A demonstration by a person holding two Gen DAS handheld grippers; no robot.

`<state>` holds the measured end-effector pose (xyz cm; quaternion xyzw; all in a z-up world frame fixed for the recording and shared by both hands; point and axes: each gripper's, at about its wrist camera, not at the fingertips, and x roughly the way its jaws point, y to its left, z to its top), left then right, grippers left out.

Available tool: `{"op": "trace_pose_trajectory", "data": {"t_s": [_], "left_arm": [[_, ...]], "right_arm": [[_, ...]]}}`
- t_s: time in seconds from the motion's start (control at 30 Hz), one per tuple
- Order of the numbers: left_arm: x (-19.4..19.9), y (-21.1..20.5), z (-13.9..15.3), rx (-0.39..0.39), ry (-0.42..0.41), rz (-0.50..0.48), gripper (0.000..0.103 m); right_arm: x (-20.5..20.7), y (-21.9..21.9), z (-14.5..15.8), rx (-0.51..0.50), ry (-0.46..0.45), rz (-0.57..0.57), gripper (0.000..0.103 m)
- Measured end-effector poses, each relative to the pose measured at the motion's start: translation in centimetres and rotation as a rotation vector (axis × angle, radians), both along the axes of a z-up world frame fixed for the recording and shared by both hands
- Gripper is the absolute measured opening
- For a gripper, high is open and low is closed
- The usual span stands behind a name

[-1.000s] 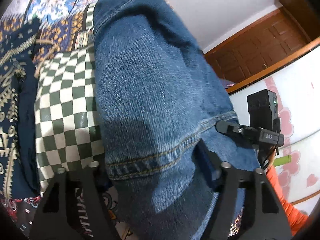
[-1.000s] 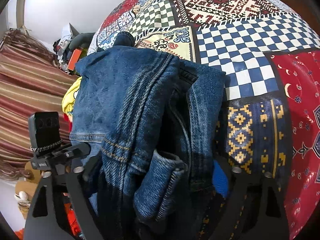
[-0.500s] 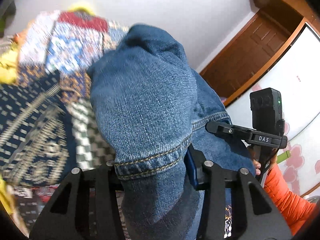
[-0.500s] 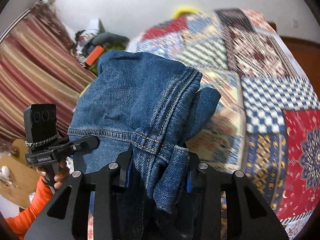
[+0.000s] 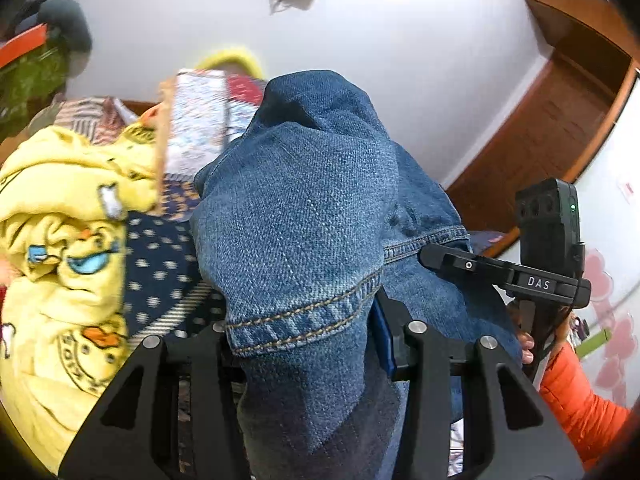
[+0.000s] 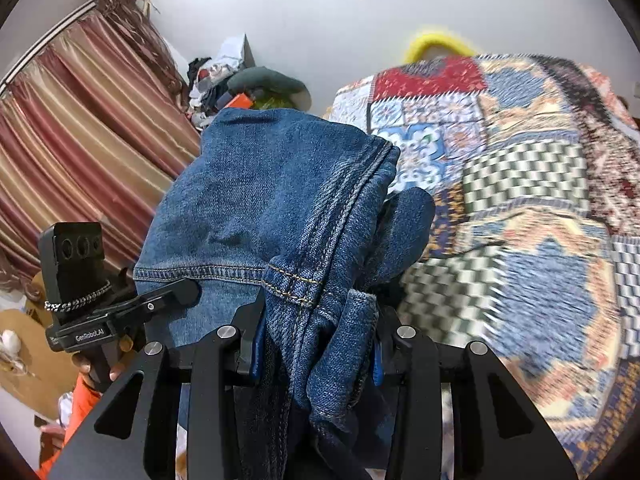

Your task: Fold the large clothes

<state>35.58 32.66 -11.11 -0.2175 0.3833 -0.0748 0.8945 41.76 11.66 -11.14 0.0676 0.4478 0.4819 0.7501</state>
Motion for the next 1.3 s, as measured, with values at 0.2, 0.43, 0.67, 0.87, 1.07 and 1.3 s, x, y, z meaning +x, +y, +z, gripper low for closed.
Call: {"op": "trace_pose_trajectory", "data": {"t_s": [0.2,0.43,0.67,0.87,1.07,1.3], "left_arm": [[2.7,4.4,-5.1,-0.016,0.074,0.044,0.044],[5.2,7.5,-11.7,-0.122,0.164,0.087,0.051],[3.6,6.3,-11.5,-0.010,0.187,0.105,0.068],[0.3,4.4,-10.1,0.124,0.177,0.175,0.075],[-3.0,2.0,-9.9,0.194,0.169,0.183,0.084],[-5.5,-0.8,-11.9,0.308,0.229,0.193,0.091]], "right_arm": [[1.8,5.5,-4.1,-0.048,0.057,-0.005,0.035],[3.7,8.2,-8.0,-0.111,0.085,-0.011,0.036],[2.2,6.6,-6.8,-0.170,0.012,-0.008,0.049],[-0.3,5.0,-5.1,-0.228,-0.061,-0.008,0.062],[-2.7,4.3,-5.3,-0.335,-0.149,-0.037,0.074],[-3.4,1.8,-6.5,-0.363,-0.154,-0.083,0.082]]}}
